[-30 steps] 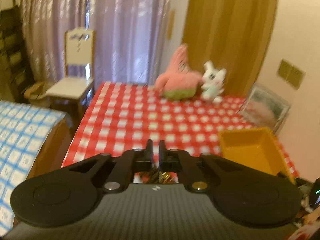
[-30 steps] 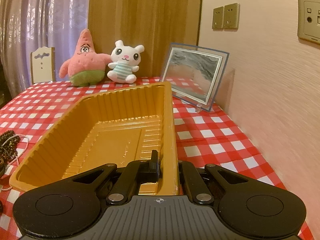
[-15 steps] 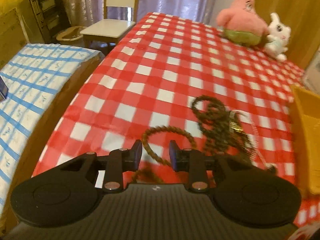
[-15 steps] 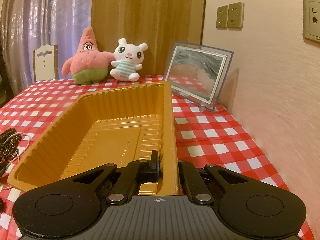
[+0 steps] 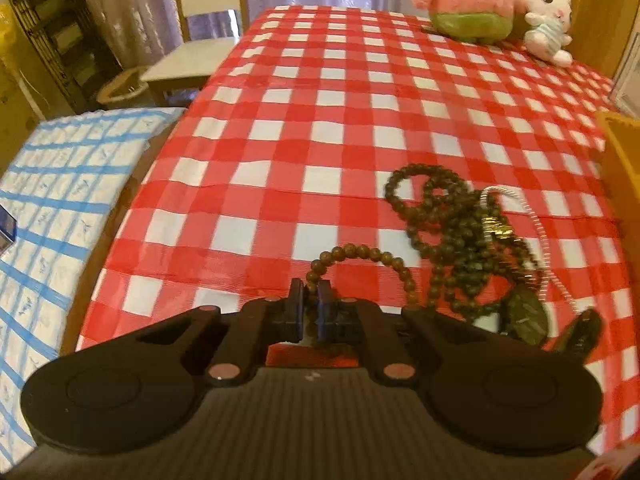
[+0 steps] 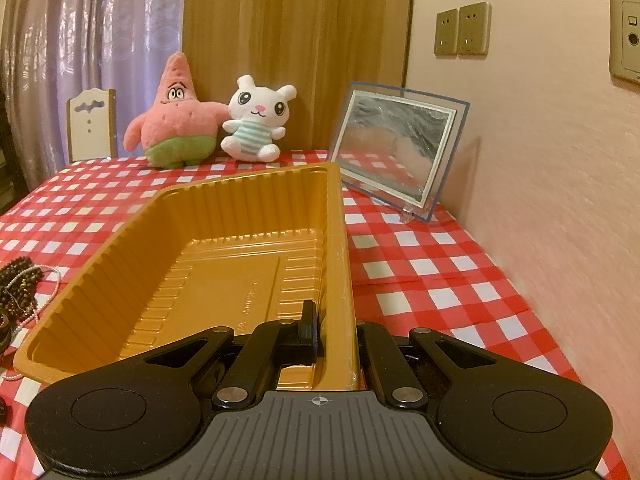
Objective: Organize jewelry
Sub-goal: 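Lift the bead bracelet with the left gripper, pulling it free of the pile, then carry the bracelet over the orange tray and open the left gripper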
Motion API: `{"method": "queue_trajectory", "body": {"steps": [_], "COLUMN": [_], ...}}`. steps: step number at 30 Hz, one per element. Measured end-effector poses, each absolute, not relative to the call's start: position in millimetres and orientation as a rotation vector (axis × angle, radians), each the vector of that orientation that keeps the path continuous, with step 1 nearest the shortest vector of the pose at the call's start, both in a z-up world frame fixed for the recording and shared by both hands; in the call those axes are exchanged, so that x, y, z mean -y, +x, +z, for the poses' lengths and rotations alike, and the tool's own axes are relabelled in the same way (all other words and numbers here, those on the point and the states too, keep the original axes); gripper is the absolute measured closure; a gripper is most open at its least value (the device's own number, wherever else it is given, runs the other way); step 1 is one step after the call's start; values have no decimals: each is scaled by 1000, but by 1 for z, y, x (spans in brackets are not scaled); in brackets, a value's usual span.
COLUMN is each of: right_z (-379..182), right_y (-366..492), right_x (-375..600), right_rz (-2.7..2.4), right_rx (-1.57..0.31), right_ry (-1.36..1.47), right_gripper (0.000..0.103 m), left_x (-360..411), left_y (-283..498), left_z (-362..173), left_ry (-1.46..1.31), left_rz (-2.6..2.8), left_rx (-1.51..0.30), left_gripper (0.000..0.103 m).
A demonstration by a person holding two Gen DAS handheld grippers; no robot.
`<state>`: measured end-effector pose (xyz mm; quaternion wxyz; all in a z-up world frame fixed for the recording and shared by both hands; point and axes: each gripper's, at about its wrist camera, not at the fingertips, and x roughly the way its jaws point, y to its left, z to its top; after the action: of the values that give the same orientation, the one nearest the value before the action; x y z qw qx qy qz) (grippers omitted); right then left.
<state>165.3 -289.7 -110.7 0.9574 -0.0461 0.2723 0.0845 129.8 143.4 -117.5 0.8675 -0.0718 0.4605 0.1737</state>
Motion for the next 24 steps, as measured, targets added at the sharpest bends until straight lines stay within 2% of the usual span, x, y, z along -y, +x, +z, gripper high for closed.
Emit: {"method": "queue_trajectory", "body": {"steps": [12,24], "right_z": [-112,-112], "right_y": [166,164], "right_x": [290,288], "right_rz": [173,177], "right_rx": [-552,-546], "right_ry": [-91,-88], "right_gripper": [99,99], "left_x": [-98,-61], "left_y": [105,101], "left_z": [15,98], "left_ry": [-114,-111], "left_rz": [171,31], "left_rx": [-701,-515], "left_gripper": [97,97]}}
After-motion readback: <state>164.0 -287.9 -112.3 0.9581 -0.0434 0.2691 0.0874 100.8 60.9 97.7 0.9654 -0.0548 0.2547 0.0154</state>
